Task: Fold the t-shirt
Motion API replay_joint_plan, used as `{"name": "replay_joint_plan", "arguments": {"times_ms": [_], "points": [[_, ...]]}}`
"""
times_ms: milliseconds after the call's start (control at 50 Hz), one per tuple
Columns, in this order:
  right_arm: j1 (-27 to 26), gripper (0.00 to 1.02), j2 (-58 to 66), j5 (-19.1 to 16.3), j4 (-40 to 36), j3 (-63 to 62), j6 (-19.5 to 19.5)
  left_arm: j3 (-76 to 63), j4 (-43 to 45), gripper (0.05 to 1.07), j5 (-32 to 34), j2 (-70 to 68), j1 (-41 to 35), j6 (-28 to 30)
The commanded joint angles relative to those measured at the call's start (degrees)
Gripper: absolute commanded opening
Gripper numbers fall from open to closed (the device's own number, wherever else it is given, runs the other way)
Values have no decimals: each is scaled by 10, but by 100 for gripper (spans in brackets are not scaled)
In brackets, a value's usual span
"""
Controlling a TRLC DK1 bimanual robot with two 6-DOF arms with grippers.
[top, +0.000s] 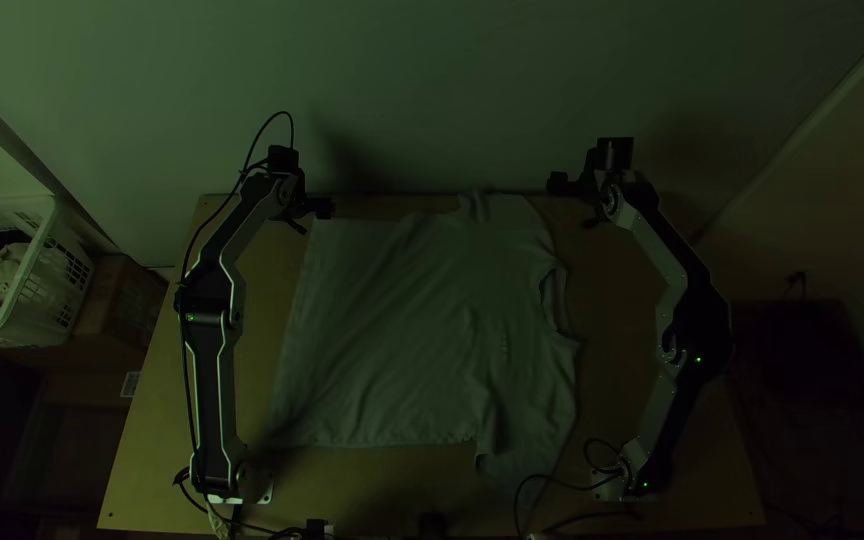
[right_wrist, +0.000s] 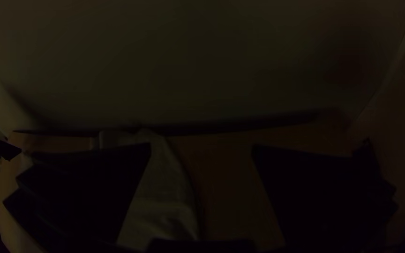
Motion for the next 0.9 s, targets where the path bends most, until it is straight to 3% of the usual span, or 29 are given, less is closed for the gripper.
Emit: {"name": "replay_joint_plan", "arguments": {"times_ms": [0,460,540,620,680,880], "points": [[3,98,18,4,-2,21,14,17,-9,101,-6,18,0,-9],[1,98,29,4,-3,27,25,11,-42,99,-21,47,-10,-10],[0,98,29,4,-6,28,30,11,-46,76,-21,50,-12,-9],[-2,98,33,4,-10,32,33,11,-44,33,-23,50,-14,-15],[-2,98,40,4,-19,42,34,11,-43,10,-22,48,-14,-13],[-2,98,75,4,-75,101,44,6,-48,8,-22,43,-18,-15]]}}
